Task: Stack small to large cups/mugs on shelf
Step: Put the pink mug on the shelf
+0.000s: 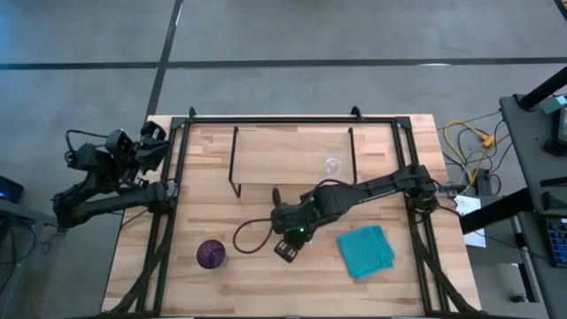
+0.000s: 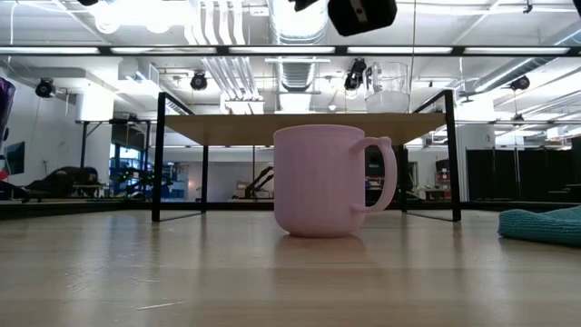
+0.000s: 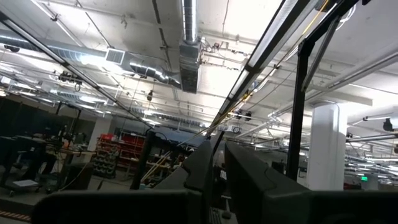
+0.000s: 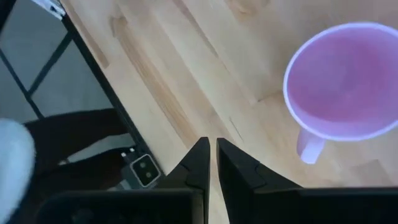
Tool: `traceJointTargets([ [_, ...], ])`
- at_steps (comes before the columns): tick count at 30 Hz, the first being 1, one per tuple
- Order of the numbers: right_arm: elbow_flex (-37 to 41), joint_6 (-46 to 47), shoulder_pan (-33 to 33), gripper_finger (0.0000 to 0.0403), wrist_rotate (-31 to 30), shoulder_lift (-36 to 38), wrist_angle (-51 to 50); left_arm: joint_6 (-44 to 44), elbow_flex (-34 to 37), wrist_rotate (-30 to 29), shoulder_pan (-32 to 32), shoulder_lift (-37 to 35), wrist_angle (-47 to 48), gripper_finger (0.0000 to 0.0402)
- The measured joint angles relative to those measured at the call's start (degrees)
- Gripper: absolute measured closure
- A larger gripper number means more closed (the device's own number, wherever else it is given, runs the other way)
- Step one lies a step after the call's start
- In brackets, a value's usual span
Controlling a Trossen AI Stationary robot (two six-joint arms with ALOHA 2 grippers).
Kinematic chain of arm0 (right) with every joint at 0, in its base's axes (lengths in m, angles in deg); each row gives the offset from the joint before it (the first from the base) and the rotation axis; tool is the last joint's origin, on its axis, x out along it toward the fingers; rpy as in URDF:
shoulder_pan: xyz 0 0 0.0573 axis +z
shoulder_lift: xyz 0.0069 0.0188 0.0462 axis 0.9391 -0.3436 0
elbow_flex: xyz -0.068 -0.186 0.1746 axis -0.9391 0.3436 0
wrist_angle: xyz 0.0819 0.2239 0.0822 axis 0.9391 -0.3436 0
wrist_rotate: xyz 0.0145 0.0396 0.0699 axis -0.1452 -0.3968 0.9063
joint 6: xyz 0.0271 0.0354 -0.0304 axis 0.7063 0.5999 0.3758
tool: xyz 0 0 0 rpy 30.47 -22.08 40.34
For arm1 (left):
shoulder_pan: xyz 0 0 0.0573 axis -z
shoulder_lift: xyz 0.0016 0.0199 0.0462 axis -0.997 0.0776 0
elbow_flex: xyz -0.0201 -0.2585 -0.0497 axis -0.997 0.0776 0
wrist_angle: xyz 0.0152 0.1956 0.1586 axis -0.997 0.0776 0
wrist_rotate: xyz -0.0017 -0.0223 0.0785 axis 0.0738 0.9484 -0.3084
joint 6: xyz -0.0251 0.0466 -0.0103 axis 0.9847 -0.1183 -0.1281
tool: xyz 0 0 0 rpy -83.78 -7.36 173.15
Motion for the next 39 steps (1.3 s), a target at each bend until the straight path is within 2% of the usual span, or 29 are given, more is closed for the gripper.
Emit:
traceJointTargets([
  [7, 0.0, -4.3, -0.2, 0.0378, 0.0, -2.3, -0.1, 0.0, 0.0, 0.0, 0.0, -0.3, 0.0, 0.0372],
  [24, 0.2, -4.6, -3.3, 0.0378, 0.5, -5.1, -2.0, 0.0, 0.0, 0.9, 0.0, -1.6, 0.0, 0.0372],
  [29, 0.4, -4.6, -4.1, 0.0378, 0.5, -5.1, -5.5, 0.0, 0.0, 1.1, 0.0, -1.9, 0.0, 0.0372],
  [39, 1.2, -4.5, -4.2, 0.0355, 1.0, -5.1, -5.1, -0.1, 0.0, 1.1, 0.0, -3.8, 0.0, 0.0372],
])
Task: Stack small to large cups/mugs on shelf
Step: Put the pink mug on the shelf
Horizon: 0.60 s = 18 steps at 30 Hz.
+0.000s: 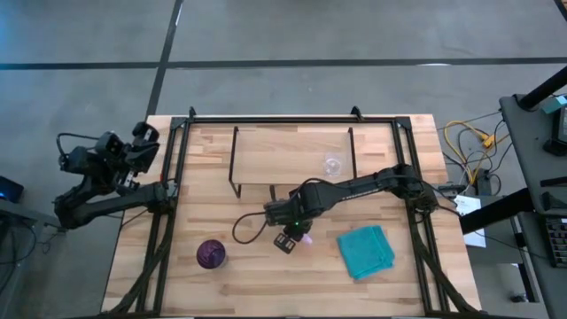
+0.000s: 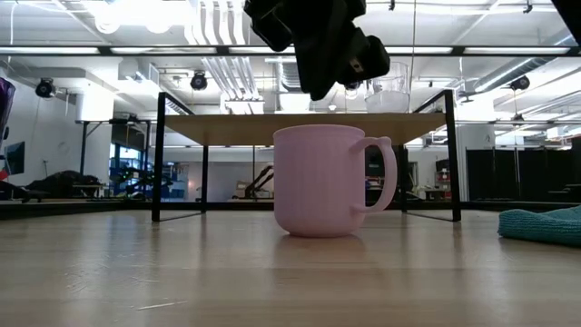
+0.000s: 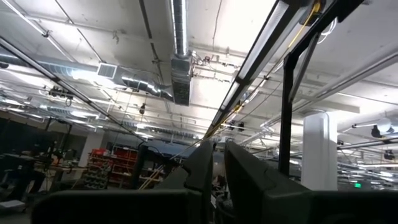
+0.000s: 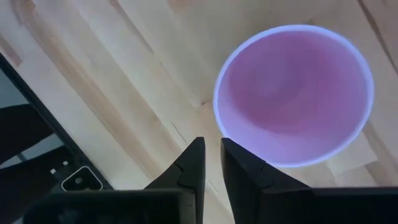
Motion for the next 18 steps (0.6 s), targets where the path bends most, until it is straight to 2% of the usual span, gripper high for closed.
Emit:
traceJointTargets([
  [18, 3.9, -5.4, -0.5, 0.0354, 0.9, 0.0, 1.7, -0.1, 0.0, 0.0, 0.0, -1.1, 0.0, 0.0372],
])
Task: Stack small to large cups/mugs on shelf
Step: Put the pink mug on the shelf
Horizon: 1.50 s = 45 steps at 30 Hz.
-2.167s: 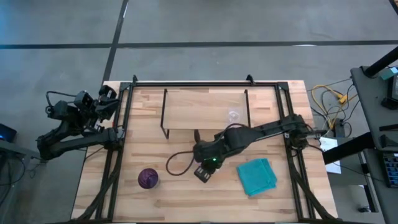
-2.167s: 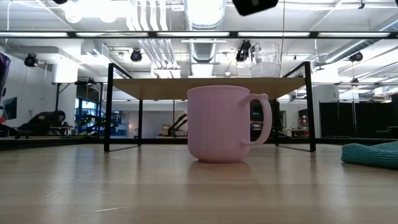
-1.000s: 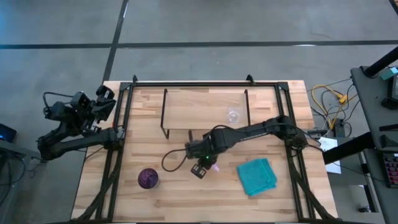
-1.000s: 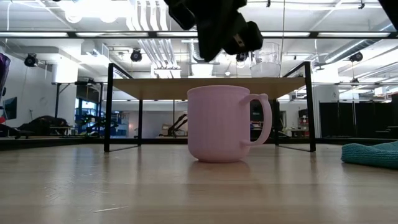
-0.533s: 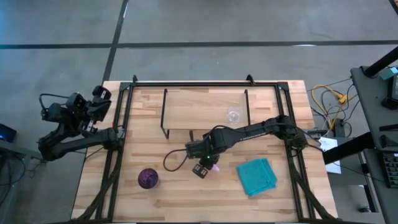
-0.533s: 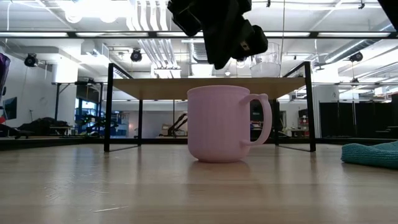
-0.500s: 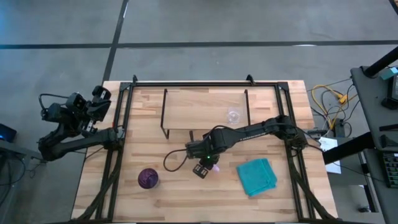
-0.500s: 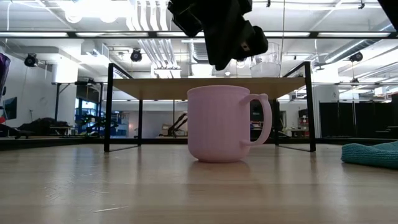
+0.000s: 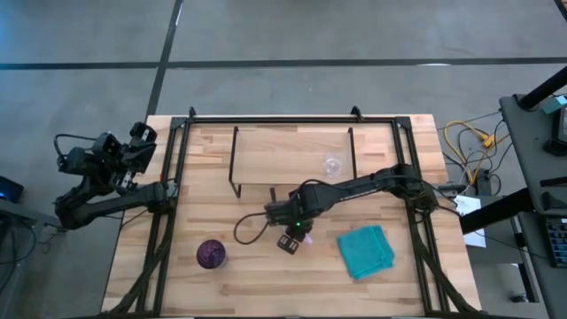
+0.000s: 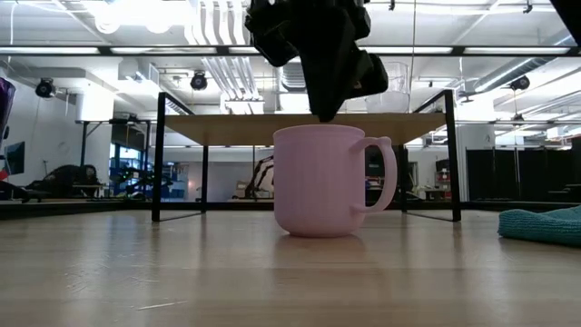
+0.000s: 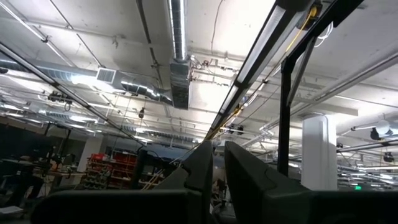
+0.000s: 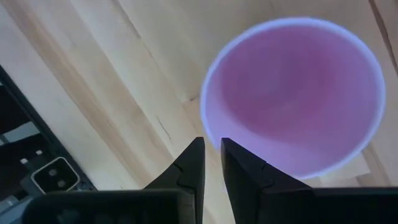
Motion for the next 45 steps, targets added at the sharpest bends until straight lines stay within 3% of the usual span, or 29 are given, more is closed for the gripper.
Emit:
traceJointTargets([
  [26, 1.6, -3.8, -1.2, 0.0354, -0.1, 0.0, 0.0, 0.0, 0.0, 0.0, 0.0, 0.0, 0.0, 0.0372],
  [45, 1.2, -13.8, -1.1, 0.0355, -0.5, 0.0, -0.3, 0.0, 0.0, 0.0, 0.0, 0.1, -2.9, 0.0372],
])
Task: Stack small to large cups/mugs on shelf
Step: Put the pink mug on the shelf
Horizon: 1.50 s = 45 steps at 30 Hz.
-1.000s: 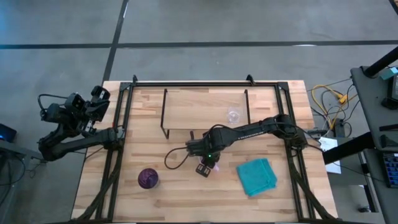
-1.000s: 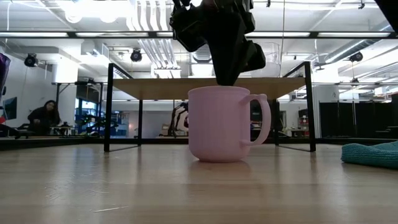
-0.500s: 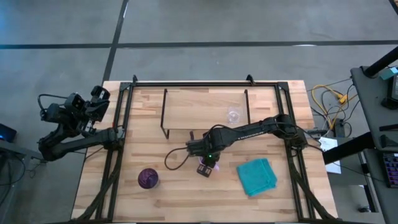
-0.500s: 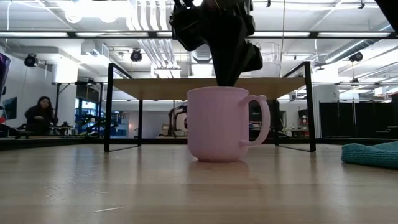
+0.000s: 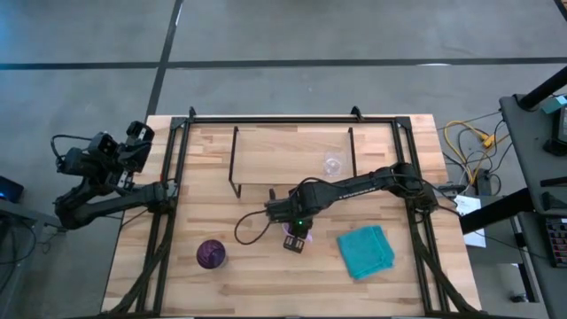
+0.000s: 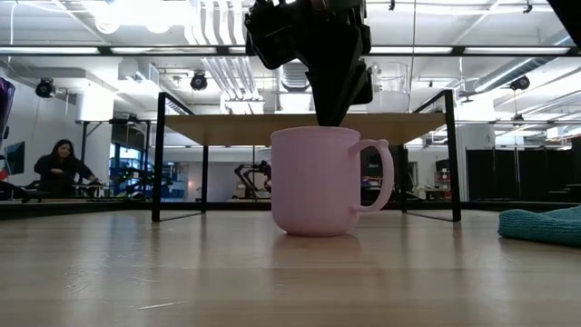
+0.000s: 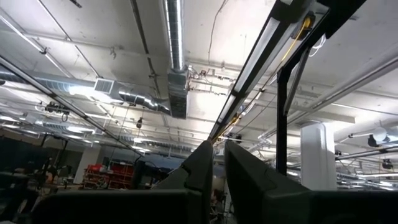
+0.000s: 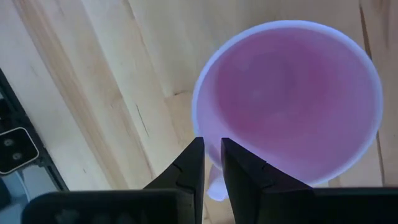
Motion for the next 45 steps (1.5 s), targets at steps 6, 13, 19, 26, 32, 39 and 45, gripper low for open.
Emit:
traceJointTargets([
  [6, 0.0, -0.3, 0.0, 0.0355, 0.0, 0.9, -0.3, 0.0, 0.0, 0.0, 0.0, 0.0, -0.5, 0.0372],
  [13, -0.1, -0.9, 0.1, 0.0355, 0.0, 1.3, -0.3, 0.1, 0.0, 0.0, 0.0, 0.0, -0.6, 0.0372],
  [19, -0.1, -3.0, 0.4, 0.0355, 0.1, 1.2, -0.3, 0.2, 0.0, 0.0, 0.0, 0.0, -0.5, 0.0372],
  [26, 0.0, -4.2, 0.9, 0.0355, 0.1, 0.9, -0.2, 0.2, 0.0, 0.0, 0.0, 0.0, -0.5, 0.0372],
  [32, 0.6, -4.2, 0.9, 0.0355, -0.2, 0.8, 0.2, 0.2, 0.0, 0.0, 0.0, 0.0, -0.5, 0.0372],
  [39, 0.7, -4.4, 0.9, 0.0355, -3.0, 0.8, 0.4, 0.2, 0.0, 0.0, 0.0, 0.0, -0.5, 0.0372],
  [45, 0.9, -5.0, 0.9, 0.0355, -3.0, 0.8, 1.7, 0.1, 0.0, 0.0, 0.0, 0.0, -0.5, 0.0372],
])
